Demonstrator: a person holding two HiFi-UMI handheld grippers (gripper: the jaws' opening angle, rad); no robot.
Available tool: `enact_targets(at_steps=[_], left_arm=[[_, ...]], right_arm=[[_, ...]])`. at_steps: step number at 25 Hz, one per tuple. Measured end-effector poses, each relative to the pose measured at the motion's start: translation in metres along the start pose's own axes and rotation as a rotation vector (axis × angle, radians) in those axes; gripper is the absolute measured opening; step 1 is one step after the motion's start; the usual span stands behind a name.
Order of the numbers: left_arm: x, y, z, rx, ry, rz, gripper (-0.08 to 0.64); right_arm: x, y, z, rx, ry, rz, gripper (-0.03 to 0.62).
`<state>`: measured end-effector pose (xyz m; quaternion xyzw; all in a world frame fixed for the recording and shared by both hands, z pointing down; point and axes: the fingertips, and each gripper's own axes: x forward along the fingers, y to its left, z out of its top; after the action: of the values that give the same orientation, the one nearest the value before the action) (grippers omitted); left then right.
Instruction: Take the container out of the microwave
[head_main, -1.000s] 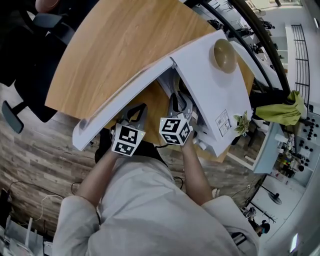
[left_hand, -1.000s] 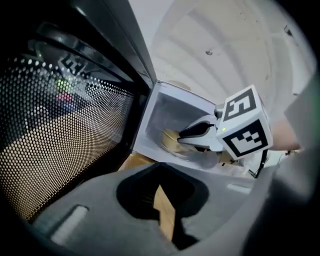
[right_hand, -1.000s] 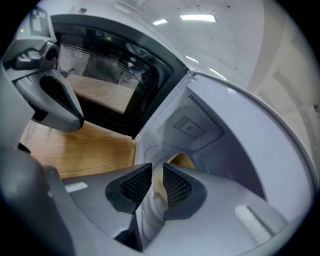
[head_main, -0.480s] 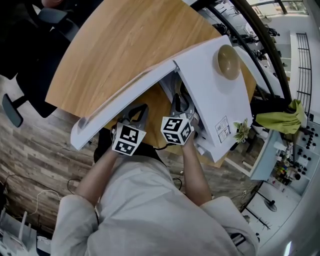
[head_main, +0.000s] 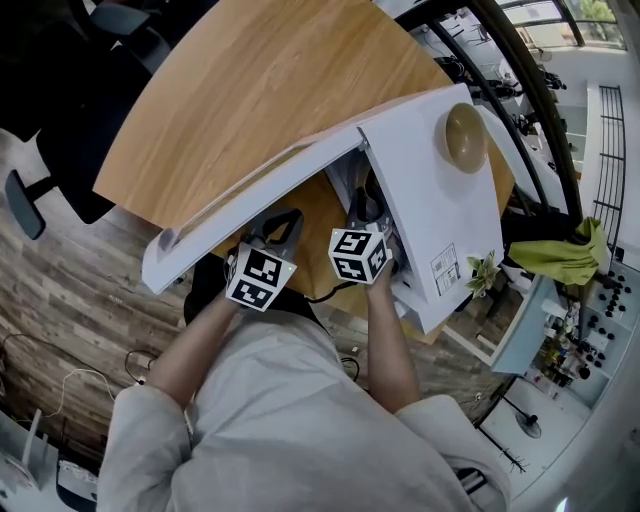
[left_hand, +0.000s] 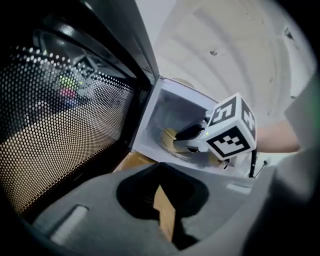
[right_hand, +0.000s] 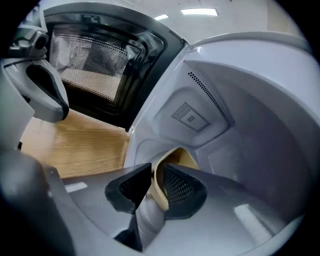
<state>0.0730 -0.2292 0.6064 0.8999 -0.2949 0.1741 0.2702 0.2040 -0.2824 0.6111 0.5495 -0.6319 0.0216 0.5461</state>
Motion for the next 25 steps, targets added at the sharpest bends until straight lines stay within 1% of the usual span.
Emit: enact_targets(at_steps=[9, 14, 18, 22, 25], left_arm=[[-0.001, -0.001, -0.005, -0.013, 0.01, -0.004, 0.003], [-0.004, 0.001, -0.007, -0.018, 0.02, -0.003, 0.003], [-0.005, 0.0, -0.009, -0.02, 0.022, -0.005, 0.003], [-0.007, 0.0, -0.01, -0.014, 0.029, -0.006, 0.003], [-0.009, -0.001, -0.009, -0.011, 0.027, -0.008, 0.003]], right_arm=[[0.008, 0.004, -0.001, -0.013, 0.024, 0.035, 0.092], [0.01, 0.006, -0.004, 0.012, 0.056, 0.063, 0.078], [0.013, 0.007, -0.006, -0.023, 0.081, 0.075, 0.075], [0.012, 0.008, -0.006, -0.021, 0.118, 0.1, 0.069], [0.01, 0.009, -0.007, -0.02, 0.126, 0.104, 0.066]])
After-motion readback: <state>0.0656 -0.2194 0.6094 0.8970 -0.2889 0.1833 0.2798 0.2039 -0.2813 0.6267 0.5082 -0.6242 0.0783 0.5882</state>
